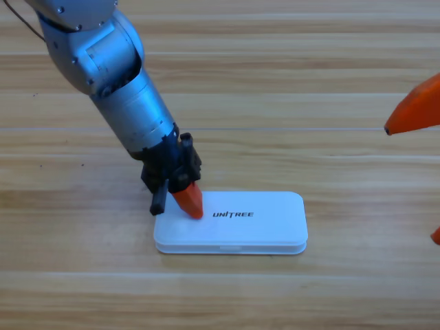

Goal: Clean up eraser and pencils

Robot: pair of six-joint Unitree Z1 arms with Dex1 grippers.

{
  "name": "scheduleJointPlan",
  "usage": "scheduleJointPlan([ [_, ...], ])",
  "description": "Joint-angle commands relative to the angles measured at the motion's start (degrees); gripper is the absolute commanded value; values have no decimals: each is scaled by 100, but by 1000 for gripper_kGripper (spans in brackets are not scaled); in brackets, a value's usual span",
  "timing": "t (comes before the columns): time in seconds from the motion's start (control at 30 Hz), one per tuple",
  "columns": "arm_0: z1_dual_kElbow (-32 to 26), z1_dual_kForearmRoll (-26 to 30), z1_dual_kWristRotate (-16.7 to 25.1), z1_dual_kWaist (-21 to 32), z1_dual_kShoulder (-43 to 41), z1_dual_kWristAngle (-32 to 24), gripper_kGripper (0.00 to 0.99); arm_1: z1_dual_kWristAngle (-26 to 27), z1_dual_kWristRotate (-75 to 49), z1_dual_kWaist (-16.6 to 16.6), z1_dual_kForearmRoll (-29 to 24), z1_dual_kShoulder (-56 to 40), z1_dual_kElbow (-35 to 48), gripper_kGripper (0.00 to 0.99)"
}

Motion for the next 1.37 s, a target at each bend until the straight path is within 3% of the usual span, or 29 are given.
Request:
scheduleJointPlan([
  [0.03, 169, -3, -103, -195, -7, 103, 0, 90, 6, -134, -77, 163, 106, 963],
  [0.13, 64, 155, -120, -186, -367, 182, 20, 99, 6, -134, -77, 163, 106, 963],
  [0.2, 64, 182, -120, -186, -692, 182, 709, 90, 15, -134, -68, 163, 106, 963],
  [0.23, 64, 182, -120, -177, -895, 165, 936, 99, 15, -125, -68, 171, 106, 963],
  [0.27, 64, 182, -129, -169, -1106, 112, 989, 99, 15, -134, -68, 163, 106, 963],
  [0.37, 99, 182, -358, -151, -1888, -143, 990, 90, 15, -125, -68, 171, 106, 963],
  [0.5, 81, 199, -973, -160, -3118, -486, 990, 99, 6, -125, -68, 198, 106, 963],
  [0.67, 28, 164, -1351, -696, -4129, -697, 990, 99, 6, -125, -68, 215, 106, 963],
  [1.0, 415, -135, -1720, -1909, -4314, -538, 990, 99, 6, -125, -50, 215, 106, 963],
  [1.37, 749, -495, -1940, -2348, -3874, -275, 990, 99, 6, -125, -24, 215, 106, 963],
])
